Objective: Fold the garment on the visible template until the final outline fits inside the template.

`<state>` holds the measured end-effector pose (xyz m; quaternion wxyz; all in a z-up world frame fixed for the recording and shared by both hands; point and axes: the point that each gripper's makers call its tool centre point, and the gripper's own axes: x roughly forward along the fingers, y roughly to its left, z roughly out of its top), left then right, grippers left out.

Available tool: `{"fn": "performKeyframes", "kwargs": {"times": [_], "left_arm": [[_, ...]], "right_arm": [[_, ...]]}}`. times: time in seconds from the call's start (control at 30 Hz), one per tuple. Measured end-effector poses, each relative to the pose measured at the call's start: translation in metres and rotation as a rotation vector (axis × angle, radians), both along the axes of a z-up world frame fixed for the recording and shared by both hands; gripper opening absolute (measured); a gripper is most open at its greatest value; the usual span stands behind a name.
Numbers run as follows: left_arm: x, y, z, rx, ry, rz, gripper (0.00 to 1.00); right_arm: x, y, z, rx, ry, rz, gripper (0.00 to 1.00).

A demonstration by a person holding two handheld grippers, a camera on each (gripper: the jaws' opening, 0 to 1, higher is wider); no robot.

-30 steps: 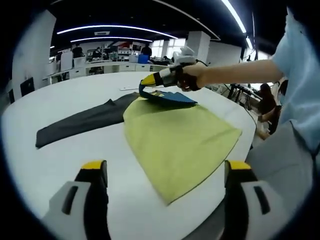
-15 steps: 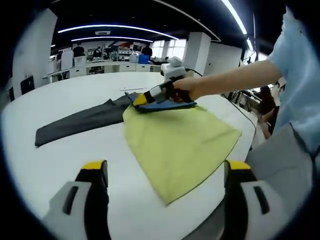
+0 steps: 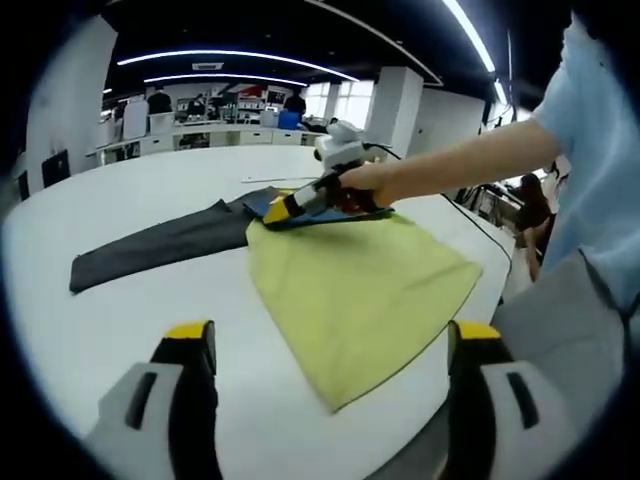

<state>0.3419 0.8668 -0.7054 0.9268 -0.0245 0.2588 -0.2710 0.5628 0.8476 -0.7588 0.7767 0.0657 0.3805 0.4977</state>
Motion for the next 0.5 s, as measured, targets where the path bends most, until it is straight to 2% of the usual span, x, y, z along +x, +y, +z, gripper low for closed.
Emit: {"fn": "performKeyframes", "kwargs": {"times": [0.17, 0.23, 0.37, 0.47, 0.5], "left_arm": [[0.0, 0.001, 0.0, -0.001, 0.0, 0.005, 0.94], [0.0, 0.0, 0.0, -0.002, 0.001, 0.004, 0.93], [0.0, 0.0, 0.0, -0.003, 0.0, 0.002, 0.93], [0.0, -0.001, 0.0, -0.003, -0.001, -0.002, 0.93], [0.0, -0.002, 0.0, -0.004, 0.0, -0.002, 0.93]], "right_arm": [[0.001, 0.0, -0.002, -0.017, -0.014, 0.009, 0.0], [0.003, 0.001, -0.002, -0.019, -0.039, 0.033, 0.0], [-0.002, 0.0, 0.001, -0.034, -0.092, 0.1, 0.09], [-0.007, 0.004, 0.009, 0.02, -0.124, 0.155, 0.19], [-0.006, 0.003, 0.01, 0.017, -0.132, 0.15, 0.24]]}}
